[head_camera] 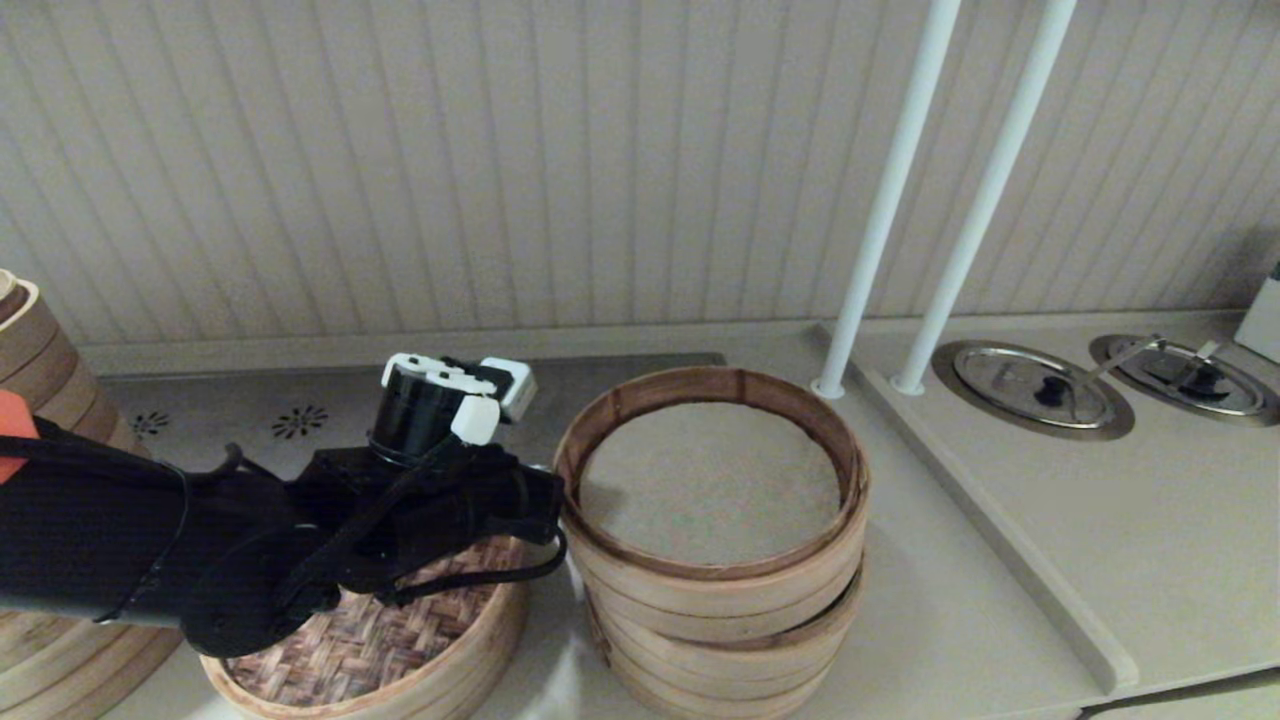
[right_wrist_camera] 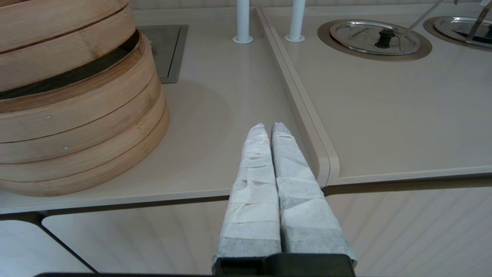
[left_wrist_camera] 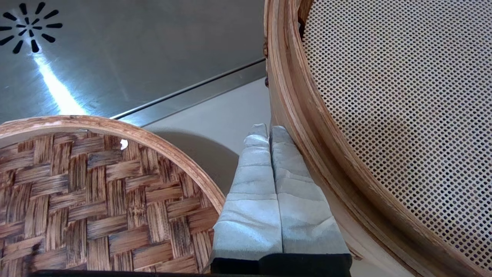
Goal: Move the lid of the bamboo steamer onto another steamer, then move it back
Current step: Pick up the steamer
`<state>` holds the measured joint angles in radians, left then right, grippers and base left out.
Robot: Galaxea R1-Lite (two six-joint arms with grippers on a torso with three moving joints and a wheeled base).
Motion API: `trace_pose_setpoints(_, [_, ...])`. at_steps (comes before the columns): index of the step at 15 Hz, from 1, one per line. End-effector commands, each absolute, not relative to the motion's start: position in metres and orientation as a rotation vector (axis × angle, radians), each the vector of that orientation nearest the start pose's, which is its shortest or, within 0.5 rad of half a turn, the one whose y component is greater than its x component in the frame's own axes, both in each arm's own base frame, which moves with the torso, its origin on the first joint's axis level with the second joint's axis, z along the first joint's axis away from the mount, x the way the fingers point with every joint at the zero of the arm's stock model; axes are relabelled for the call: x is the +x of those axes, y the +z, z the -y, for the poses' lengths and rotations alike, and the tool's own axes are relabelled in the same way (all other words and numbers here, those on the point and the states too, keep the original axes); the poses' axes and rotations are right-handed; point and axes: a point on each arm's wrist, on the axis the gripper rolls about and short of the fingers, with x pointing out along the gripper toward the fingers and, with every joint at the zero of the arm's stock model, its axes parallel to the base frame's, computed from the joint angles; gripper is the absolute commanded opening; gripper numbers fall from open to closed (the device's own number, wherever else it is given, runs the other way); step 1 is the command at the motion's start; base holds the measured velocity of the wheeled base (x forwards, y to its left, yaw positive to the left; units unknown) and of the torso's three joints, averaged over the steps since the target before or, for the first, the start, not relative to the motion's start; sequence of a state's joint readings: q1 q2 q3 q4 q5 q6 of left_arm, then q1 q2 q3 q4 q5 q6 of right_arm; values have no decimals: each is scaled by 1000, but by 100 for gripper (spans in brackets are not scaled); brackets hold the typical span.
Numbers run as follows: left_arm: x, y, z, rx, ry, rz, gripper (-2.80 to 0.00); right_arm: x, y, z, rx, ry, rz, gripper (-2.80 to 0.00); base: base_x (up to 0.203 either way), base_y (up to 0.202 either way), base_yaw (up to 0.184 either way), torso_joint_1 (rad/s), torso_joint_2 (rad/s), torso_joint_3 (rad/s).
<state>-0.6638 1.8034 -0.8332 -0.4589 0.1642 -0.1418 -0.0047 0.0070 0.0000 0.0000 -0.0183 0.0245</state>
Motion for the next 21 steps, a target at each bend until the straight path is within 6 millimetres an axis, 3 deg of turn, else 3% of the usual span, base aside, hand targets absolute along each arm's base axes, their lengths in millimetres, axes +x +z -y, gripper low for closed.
trace_pose_setpoints(1, [253,143,196,68,-459,-495,-280,-22,74,0,24,-23,-12,-280,0,0,0,0,0,0])
trace_pose_setpoints(17, [240,167,207,52,-466,-403,-280,-22,74,0,24,-23,-12,-280,0,0,0,0,0,0])
trace_pose_setpoints(21, [222,205,183,7,-426,-306,-280,-22,75,0,24,-23,-10,-280,0,0,0,0,0,0])
